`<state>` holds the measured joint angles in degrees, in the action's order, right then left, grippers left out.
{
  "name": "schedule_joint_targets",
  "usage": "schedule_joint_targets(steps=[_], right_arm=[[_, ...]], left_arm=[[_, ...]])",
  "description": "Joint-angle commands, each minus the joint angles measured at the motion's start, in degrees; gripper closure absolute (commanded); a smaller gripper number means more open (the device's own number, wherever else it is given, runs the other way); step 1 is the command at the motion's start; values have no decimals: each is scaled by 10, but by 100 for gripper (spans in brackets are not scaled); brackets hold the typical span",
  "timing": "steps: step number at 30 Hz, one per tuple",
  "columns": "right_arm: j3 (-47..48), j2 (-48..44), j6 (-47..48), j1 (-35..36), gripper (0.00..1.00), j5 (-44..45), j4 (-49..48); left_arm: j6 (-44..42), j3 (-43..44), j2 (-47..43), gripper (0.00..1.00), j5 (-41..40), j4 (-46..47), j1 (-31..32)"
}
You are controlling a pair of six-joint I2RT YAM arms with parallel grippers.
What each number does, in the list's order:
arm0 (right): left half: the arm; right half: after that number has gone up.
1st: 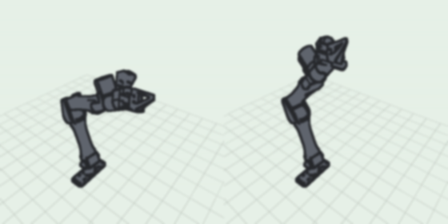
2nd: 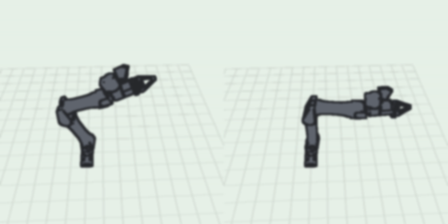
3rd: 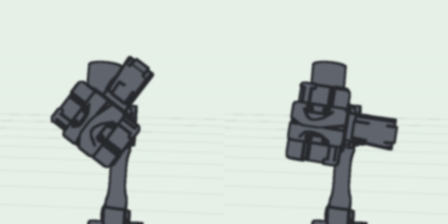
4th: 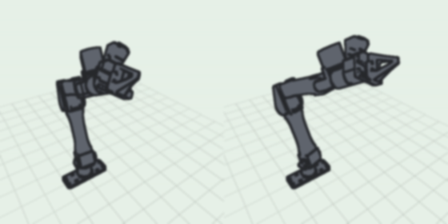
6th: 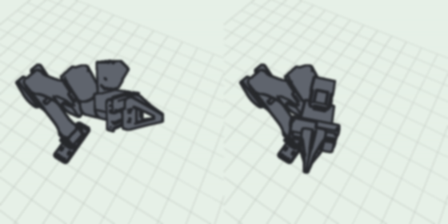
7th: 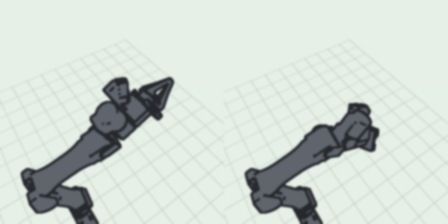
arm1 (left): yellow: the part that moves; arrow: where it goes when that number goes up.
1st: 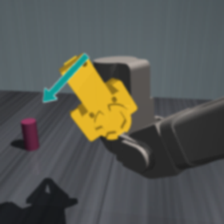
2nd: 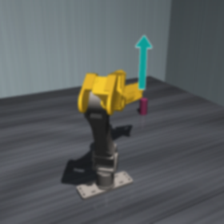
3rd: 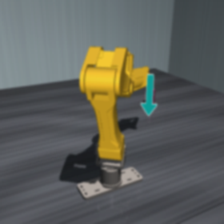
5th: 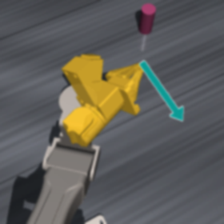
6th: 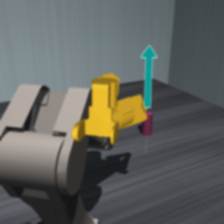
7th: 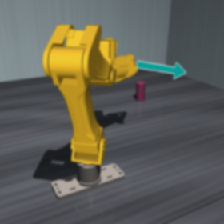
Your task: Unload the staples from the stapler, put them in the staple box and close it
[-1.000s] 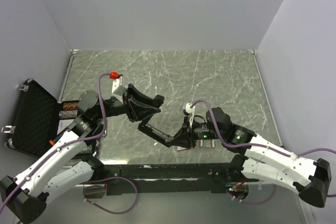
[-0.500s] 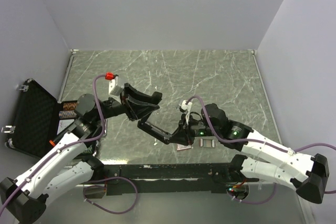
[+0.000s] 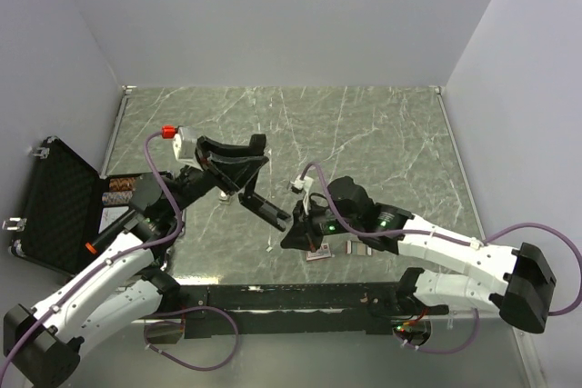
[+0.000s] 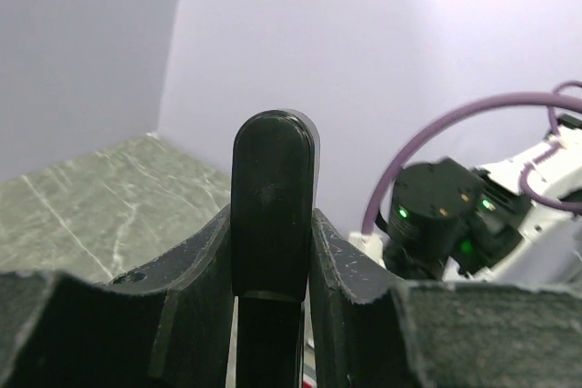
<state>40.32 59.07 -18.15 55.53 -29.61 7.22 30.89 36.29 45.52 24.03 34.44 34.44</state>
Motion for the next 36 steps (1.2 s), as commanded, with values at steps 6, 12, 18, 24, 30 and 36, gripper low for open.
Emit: schedule_joint_targets(steps=[6,12,18,24,30,36], right_arm=[[46,19,-6,15,100,-12,-45],[54,-2,15,15,100,13,0],[66,-37,36,15,100,43,62],[103,-77,65,15,100,106,132],[148,-65,76,15,100,201,136],[173,5,60,15,100,256,98]], left_arm=[[6,10,6,99,-75,91,16],[-7,13,3,99,-67,76,20],[-19,14,-4,99,-50,57,22],[-27,15,-10,99,-41,41,23],[-19,11,-2,99,-41,48,29],[-22,17,14,99,-54,33,34]])
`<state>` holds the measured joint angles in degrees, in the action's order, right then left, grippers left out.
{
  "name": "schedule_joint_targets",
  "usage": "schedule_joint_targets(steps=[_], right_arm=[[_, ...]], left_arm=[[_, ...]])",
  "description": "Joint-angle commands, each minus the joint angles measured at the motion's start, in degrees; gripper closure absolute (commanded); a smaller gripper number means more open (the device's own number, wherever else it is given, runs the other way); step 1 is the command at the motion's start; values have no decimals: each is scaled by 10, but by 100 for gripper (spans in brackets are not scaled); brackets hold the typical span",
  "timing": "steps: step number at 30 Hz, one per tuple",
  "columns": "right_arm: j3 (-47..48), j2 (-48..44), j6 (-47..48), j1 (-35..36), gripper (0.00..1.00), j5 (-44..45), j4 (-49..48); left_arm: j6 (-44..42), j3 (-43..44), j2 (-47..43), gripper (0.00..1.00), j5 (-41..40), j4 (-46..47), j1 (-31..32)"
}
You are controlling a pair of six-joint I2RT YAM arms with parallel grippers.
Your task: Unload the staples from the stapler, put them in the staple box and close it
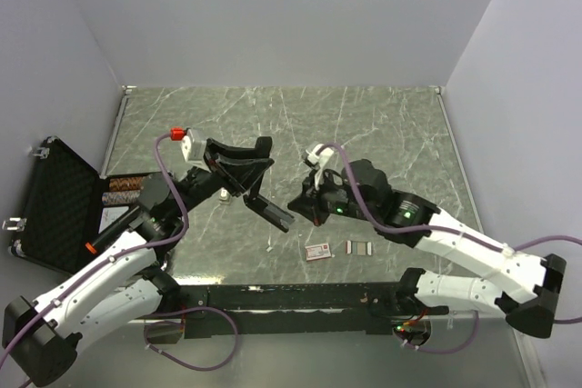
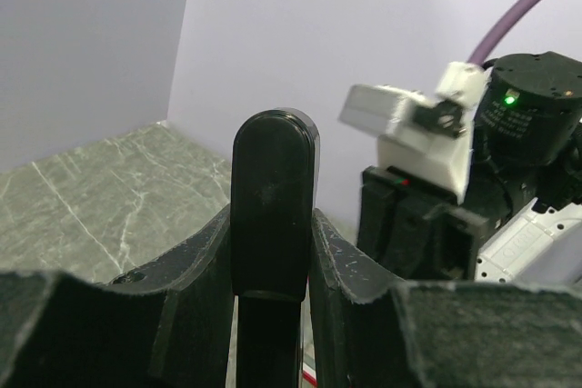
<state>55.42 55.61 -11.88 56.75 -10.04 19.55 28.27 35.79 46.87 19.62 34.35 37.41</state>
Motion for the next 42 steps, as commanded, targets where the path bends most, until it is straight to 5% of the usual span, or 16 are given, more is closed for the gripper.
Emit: schedule_joint_targets(steps=[1,21,42], right_arm=[[18,46,-9,3,100,72,-39],[-76,163,-95,3,100,71,-238],[-137,310,-233,4,100,-99,-489]], left_arm=[[4,24,1,99,-14,28,3],[-15,28,26,99,-151,-57,6],[-15,53,94,99,-230,-125,6]])
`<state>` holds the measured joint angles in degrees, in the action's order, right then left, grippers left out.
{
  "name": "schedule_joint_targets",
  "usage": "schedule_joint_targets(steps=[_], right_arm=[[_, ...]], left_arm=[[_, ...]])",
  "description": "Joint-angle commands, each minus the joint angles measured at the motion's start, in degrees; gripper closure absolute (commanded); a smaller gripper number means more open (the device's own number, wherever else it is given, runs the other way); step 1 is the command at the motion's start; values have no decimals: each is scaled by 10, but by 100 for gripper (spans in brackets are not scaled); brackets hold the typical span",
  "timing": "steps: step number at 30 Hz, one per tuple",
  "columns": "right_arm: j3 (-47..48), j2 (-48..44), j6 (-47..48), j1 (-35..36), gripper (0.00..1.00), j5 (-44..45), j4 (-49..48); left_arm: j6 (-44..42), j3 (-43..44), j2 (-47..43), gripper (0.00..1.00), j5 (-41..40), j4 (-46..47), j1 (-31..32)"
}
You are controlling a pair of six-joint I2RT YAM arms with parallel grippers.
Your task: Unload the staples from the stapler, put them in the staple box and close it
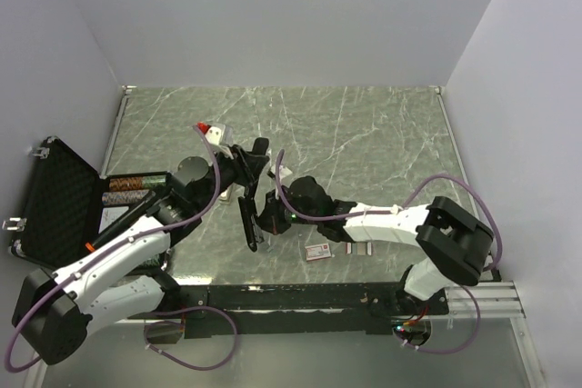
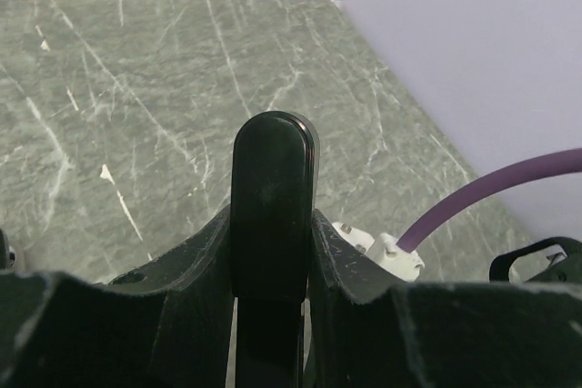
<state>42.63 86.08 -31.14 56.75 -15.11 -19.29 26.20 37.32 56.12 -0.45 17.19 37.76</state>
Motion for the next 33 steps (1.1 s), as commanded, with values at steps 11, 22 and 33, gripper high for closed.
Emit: schedule_joint_targets(steps=[11,22,33], right_arm=[[-11,34,-63,4,100,-75,-137],[-13,72,-103,4,100,-108,-196],[-29,40,-84,3,100,-84,-168]], left_arm=[[-37,34,38,99,-120,12,47],[-63,48,89,99,-205,-8,94],[-77,62,68,99,-200,-22,101]])
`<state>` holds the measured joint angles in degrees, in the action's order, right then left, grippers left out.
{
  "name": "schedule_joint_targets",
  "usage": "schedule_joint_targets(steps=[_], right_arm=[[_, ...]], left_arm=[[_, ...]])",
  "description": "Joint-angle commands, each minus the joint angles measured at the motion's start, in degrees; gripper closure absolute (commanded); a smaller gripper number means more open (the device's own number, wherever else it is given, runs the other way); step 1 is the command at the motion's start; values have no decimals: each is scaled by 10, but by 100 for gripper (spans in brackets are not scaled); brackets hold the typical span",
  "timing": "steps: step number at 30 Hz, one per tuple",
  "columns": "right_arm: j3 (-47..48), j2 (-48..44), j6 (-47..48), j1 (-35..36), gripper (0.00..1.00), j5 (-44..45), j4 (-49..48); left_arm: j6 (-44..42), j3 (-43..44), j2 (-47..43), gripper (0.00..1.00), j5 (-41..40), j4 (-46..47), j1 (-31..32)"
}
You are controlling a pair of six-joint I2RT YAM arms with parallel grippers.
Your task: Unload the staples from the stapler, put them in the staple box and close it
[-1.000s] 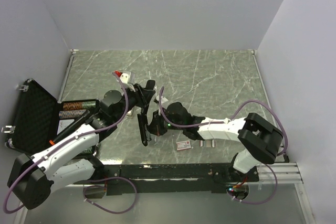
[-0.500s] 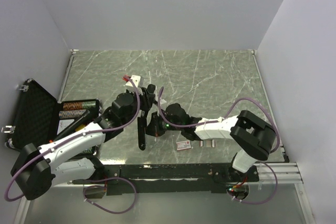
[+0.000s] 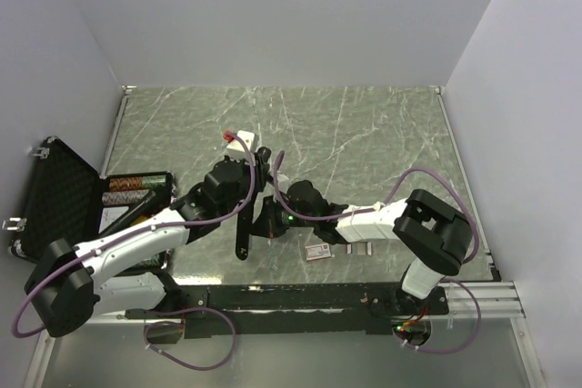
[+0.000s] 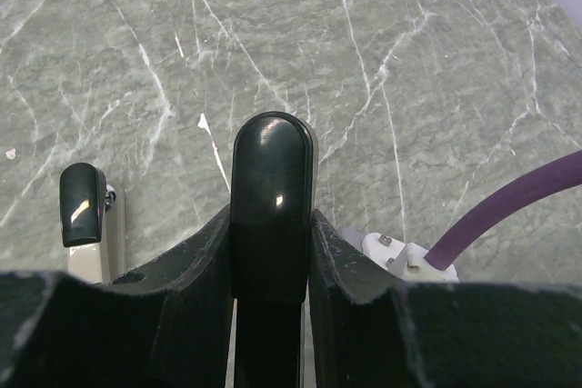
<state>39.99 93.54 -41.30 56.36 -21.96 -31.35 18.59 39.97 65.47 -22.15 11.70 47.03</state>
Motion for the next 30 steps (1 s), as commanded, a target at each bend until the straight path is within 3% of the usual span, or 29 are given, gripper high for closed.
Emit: schedule_joint_targets(steps=[1,11,22,30], right_arm=[[-4,-42,22,8,100,-12,-42],[1,-149,107,-5,100,50,95],[22,-305,200,-26,100,190,297],[19,-355,205,-26,100,198,377]], left_arm=[[-1,37,-31,99,18,30,10],[3,65,-86,99,46,-3,9],[-20,86,-117,99,39,-19,9],[-28,111,-115,99,47,-3,9]])
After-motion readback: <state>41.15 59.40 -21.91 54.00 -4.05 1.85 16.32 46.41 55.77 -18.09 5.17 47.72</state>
